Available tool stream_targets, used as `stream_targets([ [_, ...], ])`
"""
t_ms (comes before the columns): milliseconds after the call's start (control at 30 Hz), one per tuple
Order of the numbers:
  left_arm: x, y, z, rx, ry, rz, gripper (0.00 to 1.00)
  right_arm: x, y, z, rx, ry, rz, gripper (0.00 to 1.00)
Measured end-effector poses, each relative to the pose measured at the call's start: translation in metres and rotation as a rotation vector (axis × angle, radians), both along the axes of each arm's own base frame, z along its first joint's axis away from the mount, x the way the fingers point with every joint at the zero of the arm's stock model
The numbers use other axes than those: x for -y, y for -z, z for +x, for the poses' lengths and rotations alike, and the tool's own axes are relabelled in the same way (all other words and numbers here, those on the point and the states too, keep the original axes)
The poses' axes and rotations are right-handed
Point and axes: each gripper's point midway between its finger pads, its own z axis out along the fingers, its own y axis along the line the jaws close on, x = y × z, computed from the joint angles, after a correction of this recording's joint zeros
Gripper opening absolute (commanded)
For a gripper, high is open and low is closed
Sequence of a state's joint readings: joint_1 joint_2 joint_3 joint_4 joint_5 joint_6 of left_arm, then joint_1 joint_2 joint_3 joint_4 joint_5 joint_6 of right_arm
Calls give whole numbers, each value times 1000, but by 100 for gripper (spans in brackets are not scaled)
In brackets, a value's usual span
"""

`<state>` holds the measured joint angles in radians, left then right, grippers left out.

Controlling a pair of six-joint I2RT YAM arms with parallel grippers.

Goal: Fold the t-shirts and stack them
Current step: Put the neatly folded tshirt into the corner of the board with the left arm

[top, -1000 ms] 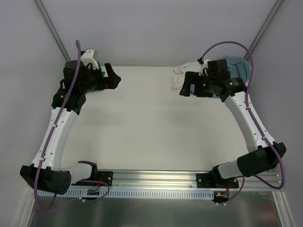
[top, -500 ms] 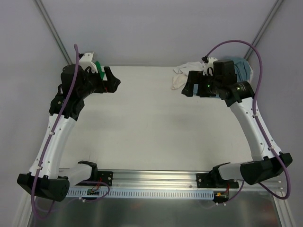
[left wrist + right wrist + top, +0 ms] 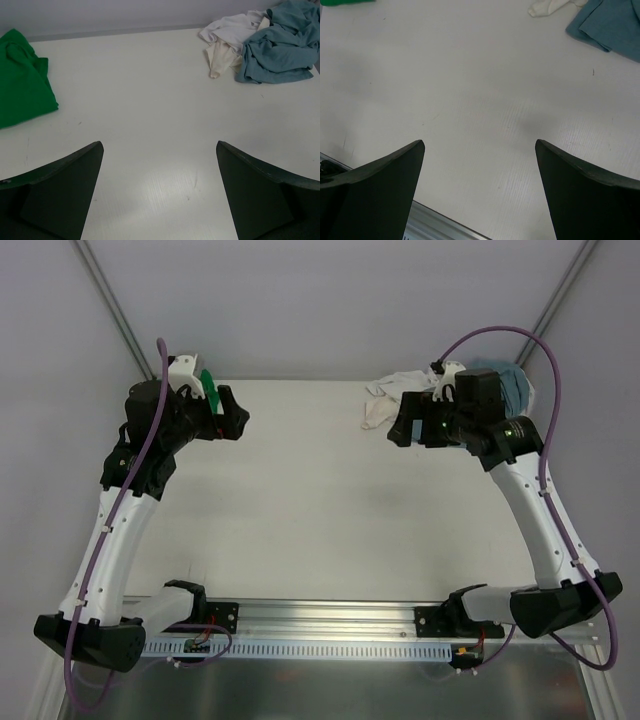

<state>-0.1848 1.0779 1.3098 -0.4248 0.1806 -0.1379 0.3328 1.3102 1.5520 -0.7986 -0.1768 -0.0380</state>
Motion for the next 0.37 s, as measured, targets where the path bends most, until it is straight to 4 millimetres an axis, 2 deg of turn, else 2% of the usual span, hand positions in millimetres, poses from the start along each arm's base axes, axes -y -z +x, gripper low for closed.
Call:
stream_targets([
  [367, 2, 2, 1, -4, 6, 3, 99, 2, 0, -2, 6, 7, -4, 100],
])
